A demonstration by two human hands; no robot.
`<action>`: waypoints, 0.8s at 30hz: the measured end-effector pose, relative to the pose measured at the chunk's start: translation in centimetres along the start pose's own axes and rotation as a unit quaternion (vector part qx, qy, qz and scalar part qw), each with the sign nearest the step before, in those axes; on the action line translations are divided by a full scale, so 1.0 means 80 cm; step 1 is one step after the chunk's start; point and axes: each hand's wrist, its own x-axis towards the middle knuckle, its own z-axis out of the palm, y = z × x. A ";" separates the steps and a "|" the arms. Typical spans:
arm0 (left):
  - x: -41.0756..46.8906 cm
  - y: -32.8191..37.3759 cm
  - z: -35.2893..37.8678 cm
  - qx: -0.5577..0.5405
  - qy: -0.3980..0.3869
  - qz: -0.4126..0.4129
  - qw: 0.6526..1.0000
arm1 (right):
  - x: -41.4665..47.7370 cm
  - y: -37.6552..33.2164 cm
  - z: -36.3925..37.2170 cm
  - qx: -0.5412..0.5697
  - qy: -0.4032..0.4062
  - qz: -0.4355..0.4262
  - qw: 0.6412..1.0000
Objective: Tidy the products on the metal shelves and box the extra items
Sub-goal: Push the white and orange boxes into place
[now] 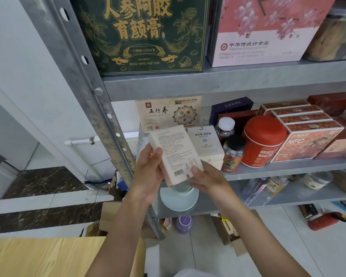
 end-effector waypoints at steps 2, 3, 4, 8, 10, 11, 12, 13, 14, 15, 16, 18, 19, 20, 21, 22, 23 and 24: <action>0.001 -0.002 -0.001 0.008 -0.026 0.003 1.000 | -0.003 -0.001 -0.006 0.153 -0.007 0.010 0.988; 0.001 -0.004 0.000 0.022 -0.027 0.004 0.999 | -0.005 0.000 -0.007 0.198 0.008 0.016 0.980; 0.001 -0.007 0.001 0.070 -0.010 0.009 0.997 | -0.007 0.000 -0.006 0.215 0.033 0.018 0.976; -0.003 -0.017 0.008 0.272 0.082 0.043 0.958 | -0.004 -0.001 0.002 0.032 0.177 -0.074 0.981; -0.006 -0.013 0.017 0.234 0.030 0.037 0.971 | -0.007 -0.004 0.006 -0.149 0.216 -0.192 0.946; -0.008 -0.010 0.023 0.209 -0.002 0.028 0.978 | -0.008 -0.003 0.008 -0.259 0.221 -0.265 0.902; -0.008 -0.010 0.026 0.178 -0.021 0.013 0.984 | -0.007 0.000 0.011 -0.359 0.221 -0.336 0.842; -0.010 -0.008 0.028 0.143 -0.022 -0.003 0.989 | -0.007 0.003 0.015 -0.428 0.215 -0.394 0.784; -0.011 -0.005 0.027 0.108 -0.015 -0.013 0.994 | -0.007 0.005 0.019 -0.462 0.201 -0.435 0.747; -0.012 -0.003 0.025 0.072 -0.005 -0.020 0.997 | -0.006 0.006 0.021 -0.466 0.177 -0.456 0.737; -0.012 -0.002 0.021 0.045 -0.003 -0.024 0.999 | -0.004 0.009 0.020 -0.459 0.147 -0.458 0.747; -0.011 0.000 0.013 0.024 -0.010 -0.031 0.999 | 0.000 0.011 0.010 -0.420 0.101 -0.387 0.815; -0.010 0.001 0.010 0.025 -0.016 -0.035 0.999 | 0.000 0.009 0.005 -0.386 0.085 -0.313 0.864; -0.010 0.001 0.006 0.026 -0.024 -0.039 0.999 | 0.000 0.007 0.000 -0.344 0.071 -0.232 0.907; -0.009 0.001 0.003 0.022 -0.035 -0.042 0.998 | 0.000 0.008 -0.005 -0.306 0.058 -0.167 0.936; -0.008 0.000 0.001 0.018 -0.048 -0.043 0.998 | 0.002 0.010 -0.008 -0.278 0.047 -0.132 0.950; -0.008 -0.001 -0.001 0.016 -0.061 -0.044 0.997 | 0.003 0.012 -0.010 -0.271 0.052 -0.121 0.954; -0.007 -0.004 -0.002 0.025 -0.067 -0.042 0.997 | 0.002 0.013 -0.009 -0.272 0.064 -0.118 0.953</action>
